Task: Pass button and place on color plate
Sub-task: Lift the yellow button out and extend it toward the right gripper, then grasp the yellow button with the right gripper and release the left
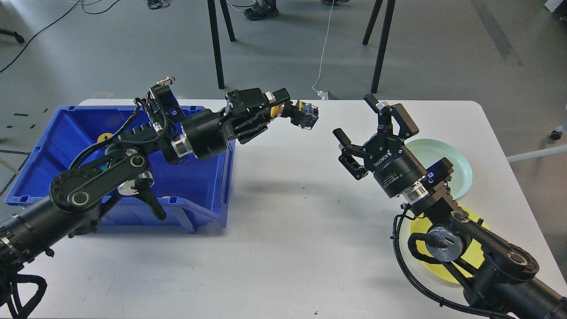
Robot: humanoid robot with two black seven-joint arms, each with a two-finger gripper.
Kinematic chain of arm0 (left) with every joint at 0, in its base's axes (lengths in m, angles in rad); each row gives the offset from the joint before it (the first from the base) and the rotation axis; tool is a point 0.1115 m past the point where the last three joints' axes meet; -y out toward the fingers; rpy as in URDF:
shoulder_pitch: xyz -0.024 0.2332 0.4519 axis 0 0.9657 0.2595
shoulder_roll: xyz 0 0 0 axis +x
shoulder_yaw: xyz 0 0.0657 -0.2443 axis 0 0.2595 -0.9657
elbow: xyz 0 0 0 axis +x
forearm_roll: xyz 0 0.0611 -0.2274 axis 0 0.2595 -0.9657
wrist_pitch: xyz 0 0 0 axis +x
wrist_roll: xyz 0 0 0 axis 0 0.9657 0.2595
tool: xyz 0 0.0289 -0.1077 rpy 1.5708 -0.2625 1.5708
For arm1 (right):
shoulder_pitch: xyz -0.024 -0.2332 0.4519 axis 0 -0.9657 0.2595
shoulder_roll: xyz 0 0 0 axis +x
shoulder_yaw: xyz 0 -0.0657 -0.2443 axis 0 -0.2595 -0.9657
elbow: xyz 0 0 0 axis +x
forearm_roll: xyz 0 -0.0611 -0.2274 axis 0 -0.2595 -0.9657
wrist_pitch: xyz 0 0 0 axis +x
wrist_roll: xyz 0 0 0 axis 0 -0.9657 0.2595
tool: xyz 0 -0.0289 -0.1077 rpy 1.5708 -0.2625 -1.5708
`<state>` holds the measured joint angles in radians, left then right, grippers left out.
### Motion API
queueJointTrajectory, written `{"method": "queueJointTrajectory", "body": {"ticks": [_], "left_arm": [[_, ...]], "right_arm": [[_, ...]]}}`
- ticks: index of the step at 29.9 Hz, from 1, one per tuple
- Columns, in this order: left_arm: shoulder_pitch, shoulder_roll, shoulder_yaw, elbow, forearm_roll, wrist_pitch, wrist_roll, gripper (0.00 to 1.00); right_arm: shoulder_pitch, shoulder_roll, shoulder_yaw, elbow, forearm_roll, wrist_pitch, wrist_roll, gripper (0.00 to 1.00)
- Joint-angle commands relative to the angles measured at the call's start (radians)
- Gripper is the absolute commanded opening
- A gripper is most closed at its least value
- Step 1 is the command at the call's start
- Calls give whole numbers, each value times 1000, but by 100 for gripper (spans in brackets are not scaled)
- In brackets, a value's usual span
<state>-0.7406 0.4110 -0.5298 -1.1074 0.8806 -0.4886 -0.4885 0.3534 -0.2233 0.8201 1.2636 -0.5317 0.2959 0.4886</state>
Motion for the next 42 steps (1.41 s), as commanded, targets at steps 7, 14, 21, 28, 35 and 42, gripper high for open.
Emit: {"method": "queueJointTrajectory", "body": {"ticks": [7, 14, 21, 28, 35, 42], "left_arm": [[1, -3, -2, 0, 0, 0, 0, 7], [1, -3, -2, 0, 0, 0, 0, 7], [3, -3, -2, 0, 0, 0, 0, 7], [3, -4, -2, 0, -2, 0, 0, 7], [3, -4, -3, 0, -2, 0, 0, 8], [12, -6, -9, -2, -8, 0, 0, 59]], "right_arm": [[38, 107, -48, -50, -1, 0, 0, 99], [59, 143, -49, -63, 1, 0, 0, 99], [56, 143, -50, -49, 1, 3, 0, 80], [58, 162, -59, -53, 2, -29, 0, 24], [58, 167, -59, -56, 2, -43, 0, 2], [55, 162, -59, -52, 2, -57, 0, 1]]}}
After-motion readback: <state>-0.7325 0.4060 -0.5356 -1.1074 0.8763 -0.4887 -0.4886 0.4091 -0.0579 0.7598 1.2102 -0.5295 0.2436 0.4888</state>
